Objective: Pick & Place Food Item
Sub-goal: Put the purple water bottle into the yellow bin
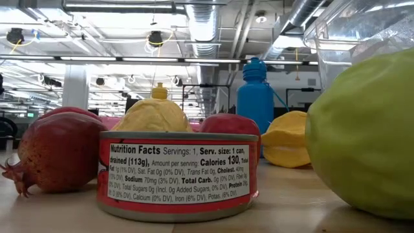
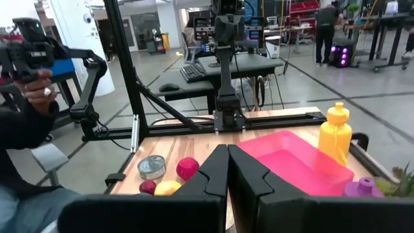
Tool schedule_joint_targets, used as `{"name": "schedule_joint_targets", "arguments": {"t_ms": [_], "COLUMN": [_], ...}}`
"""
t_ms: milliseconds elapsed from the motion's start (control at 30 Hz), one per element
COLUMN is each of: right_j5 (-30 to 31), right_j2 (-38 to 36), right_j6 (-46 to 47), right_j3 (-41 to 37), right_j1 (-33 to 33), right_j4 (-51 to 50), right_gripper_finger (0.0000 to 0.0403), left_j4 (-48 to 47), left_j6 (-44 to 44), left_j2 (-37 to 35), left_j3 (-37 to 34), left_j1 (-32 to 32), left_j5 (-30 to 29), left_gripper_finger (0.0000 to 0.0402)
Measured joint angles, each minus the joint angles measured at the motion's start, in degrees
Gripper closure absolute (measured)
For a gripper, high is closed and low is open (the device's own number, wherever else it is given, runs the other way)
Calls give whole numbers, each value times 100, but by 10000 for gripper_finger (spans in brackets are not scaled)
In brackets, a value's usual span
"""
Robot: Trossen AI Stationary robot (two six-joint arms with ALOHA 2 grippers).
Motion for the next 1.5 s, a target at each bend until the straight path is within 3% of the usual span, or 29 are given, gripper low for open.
{"name": "schedule_joint_targets", "arguments": {"t_ms": [167,400,667,800,1133,1333,1500], "right_j5": [9,588,882,1127,1845,1945,1936], "right_j2": [0,78,756,1380,3232,4297,4807], "right_j6": [251,694,583,568,412,326,-30], "right_j3": [0,2,-4,-4,-4,183,933], "right_j1": [-1,-1,-5,-10,-92,-290,-303], "right_j4": [1,-248,-882,-882,-624,-338,-676], "right_gripper_finger": [403,403,394,353,212,189,189], "left_j4": [15,90,33,-86,-718,-1304,-1661], "left_j6": [0,14,-259,-258,44,-147,-148], "left_j2": [22,98,408,753,1093,1095,1128], "left_j3": [-1,1,1,1,1,1,-16], "left_j1": [0,0,0,0,0,0,0], "left_j5": [79,6,-31,-103,-529,-610,-848], "left_gripper_finger": [399,399,390,347,175,151,151]}}
